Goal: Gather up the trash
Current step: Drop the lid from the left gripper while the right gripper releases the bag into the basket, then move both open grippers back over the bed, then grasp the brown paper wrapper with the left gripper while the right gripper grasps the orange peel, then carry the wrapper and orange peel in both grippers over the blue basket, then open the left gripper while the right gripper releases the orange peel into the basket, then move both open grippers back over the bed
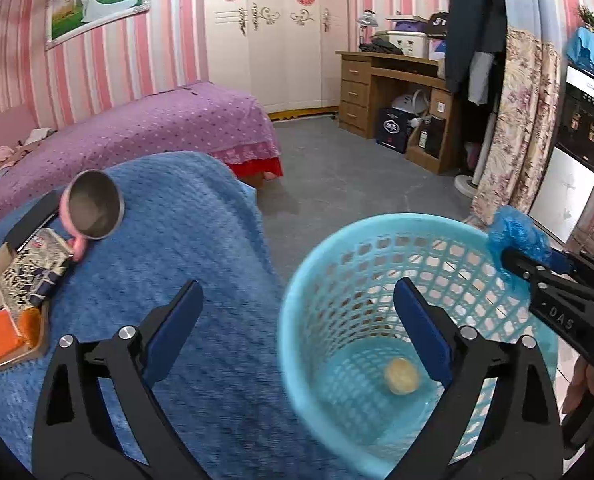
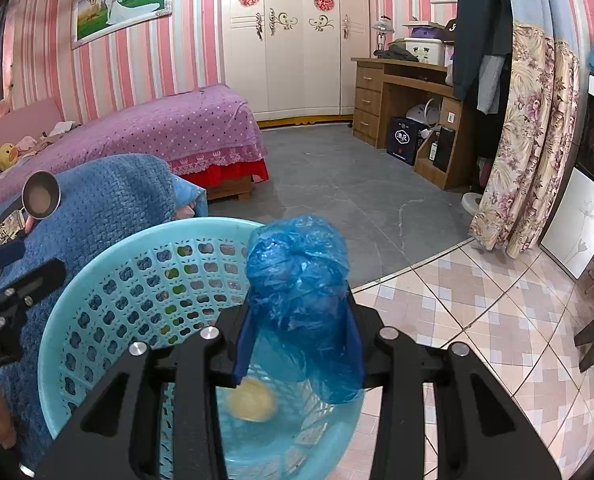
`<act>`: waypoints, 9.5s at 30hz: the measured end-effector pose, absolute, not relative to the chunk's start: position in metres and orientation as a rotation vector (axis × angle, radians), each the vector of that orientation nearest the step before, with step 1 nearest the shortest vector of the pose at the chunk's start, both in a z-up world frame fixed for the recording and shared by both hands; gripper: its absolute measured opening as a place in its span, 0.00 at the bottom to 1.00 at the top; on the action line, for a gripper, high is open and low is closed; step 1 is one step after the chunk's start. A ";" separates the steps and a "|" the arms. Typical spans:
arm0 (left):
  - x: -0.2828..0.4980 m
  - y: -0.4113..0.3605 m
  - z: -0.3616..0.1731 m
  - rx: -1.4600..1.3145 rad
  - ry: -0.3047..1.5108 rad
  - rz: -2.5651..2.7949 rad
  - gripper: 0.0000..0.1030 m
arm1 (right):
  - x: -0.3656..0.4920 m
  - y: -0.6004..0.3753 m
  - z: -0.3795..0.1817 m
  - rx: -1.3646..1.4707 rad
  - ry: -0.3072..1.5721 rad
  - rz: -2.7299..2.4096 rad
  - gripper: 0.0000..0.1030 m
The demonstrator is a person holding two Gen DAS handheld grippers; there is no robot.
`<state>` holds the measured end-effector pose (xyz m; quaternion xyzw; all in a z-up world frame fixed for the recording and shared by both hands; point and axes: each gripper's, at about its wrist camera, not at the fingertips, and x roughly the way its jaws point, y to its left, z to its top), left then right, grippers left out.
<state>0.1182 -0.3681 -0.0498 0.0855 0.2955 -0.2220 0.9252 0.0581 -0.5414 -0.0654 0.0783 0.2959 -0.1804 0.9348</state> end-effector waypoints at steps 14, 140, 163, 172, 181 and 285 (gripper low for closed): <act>0.133 -0.315 -0.043 0.113 0.618 -0.364 0.94 | 0.067 -0.523 -0.059 0.133 0.596 -0.367 0.70; 0.129 0.187 -0.065 -0.052 0.747 0.234 0.86 | 0.173 -0.236 -0.050 -0.056 0.670 0.132 0.22; 0.148 0.154 -0.052 -0.117 0.700 0.256 0.41 | 0.153 -0.273 -0.047 -0.020 0.650 0.110 0.22; 0.149 0.054 -0.035 -0.093 0.642 0.140 0.41 | 0.141 -0.299 -0.040 -0.017 0.619 0.065 0.22; 0.145 -0.054 -0.044 -0.016 0.642 -0.020 0.41 | 0.126 -0.338 -0.034 -0.001 0.598 -0.002 0.22; 0.133 -0.109 -0.018 0.065 0.613 -0.102 0.95 | 0.128 -0.388 -0.029 0.118 0.538 -0.218 0.96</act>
